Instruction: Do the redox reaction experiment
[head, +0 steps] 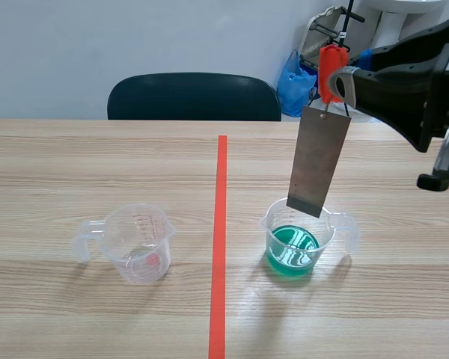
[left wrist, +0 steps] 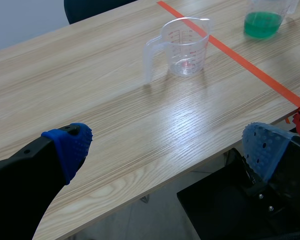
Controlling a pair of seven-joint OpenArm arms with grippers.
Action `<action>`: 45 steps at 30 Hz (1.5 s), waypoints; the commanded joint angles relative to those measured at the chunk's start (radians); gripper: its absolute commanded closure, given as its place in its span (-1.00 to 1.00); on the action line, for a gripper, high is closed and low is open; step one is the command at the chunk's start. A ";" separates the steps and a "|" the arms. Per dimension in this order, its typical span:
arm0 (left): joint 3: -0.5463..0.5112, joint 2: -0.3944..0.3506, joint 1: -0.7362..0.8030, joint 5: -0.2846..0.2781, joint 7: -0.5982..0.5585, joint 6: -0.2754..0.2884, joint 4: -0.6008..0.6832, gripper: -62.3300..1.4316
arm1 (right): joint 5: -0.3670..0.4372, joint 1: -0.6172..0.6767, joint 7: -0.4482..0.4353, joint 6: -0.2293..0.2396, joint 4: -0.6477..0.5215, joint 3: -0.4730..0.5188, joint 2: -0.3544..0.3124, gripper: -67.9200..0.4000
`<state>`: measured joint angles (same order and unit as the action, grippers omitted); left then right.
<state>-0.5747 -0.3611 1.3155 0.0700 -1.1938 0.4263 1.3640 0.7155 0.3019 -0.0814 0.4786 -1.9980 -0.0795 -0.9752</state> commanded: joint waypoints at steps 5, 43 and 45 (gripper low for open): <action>-0.009 -0.003 0.001 -0.013 -0.014 0.006 0.010 -1.00 | 0.015 -0.016 -0.019 -0.006 -0.003 0.002 -0.005 0.97; -0.008 -0.002 0.001 -0.013 -0.029 0.007 0.010 -1.00 | -0.036 -0.016 -0.056 0.050 0.077 0.001 0.087 0.97; -0.008 -0.002 0.001 -0.013 -0.029 0.006 0.010 -1.00 | -0.056 -0.016 -0.058 0.051 0.089 0.001 0.106 0.97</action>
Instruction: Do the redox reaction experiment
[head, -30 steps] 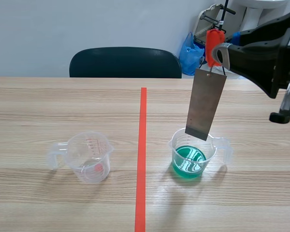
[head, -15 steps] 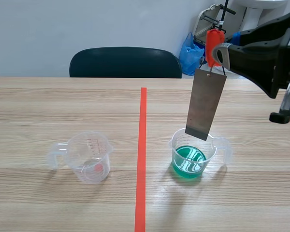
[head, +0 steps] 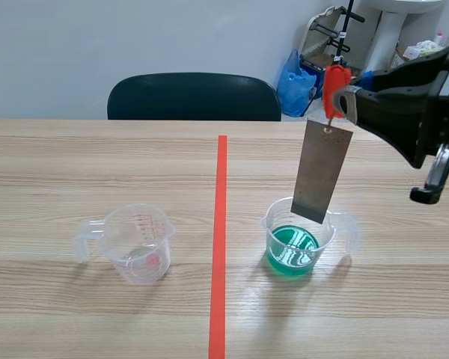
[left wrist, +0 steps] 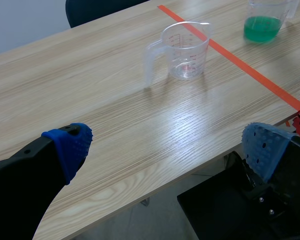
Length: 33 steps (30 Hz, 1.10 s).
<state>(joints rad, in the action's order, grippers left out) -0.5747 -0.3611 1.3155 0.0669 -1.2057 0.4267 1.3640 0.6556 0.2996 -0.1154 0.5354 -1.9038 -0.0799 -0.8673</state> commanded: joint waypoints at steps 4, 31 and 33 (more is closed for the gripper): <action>-0.008 -0.003 0.001 -0.010 -0.017 0.006 0.010 -1.00 | -0.025 -0.014 -0.027 0.003 0.015 0.000 0.032 0.97; -0.008 -0.003 0.001 -0.010 -0.017 0.006 0.010 -1.00 | -0.197 -0.143 -0.148 0.104 0.279 -0.129 0.164 0.97; -0.008 -0.003 0.001 -0.010 -0.017 0.006 0.010 -1.00 | -0.221 -0.153 -0.177 0.142 0.300 -0.134 0.164 0.97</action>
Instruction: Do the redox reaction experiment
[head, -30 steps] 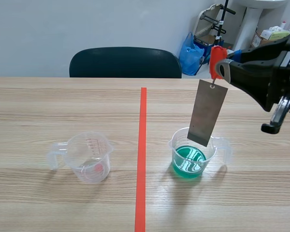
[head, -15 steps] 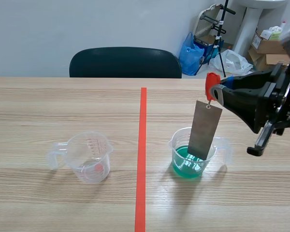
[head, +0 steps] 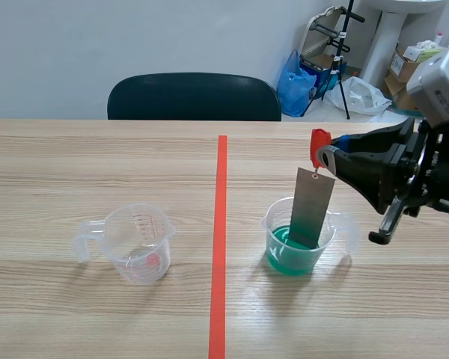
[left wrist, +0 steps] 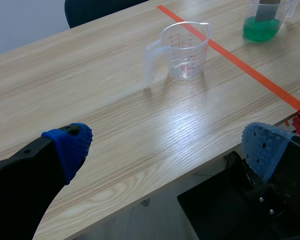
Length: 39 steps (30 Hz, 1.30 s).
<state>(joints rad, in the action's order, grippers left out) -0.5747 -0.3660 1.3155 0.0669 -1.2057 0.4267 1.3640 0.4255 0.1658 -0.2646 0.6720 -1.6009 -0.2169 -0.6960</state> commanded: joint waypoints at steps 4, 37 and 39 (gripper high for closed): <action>-0.008 0.002 0.001 -0.010 -0.017 0.006 0.010 -1.00 | -0.027 -0.019 -0.095 0.035 0.030 0.001 -0.006 0.97; -0.008 0.002 0.001 -0.010 -0.017 0.006 0.010 -1.00 | -0.157 -0.036 -0.177 0.074 0.108 0.001 0.040 0.97; -0.008 0.002 0.001 -0.010 -0.017 0.006 0.010 -1.00 | -0.157 -0.036 -0.180 0.074 0.108 0.001 0.040 0.97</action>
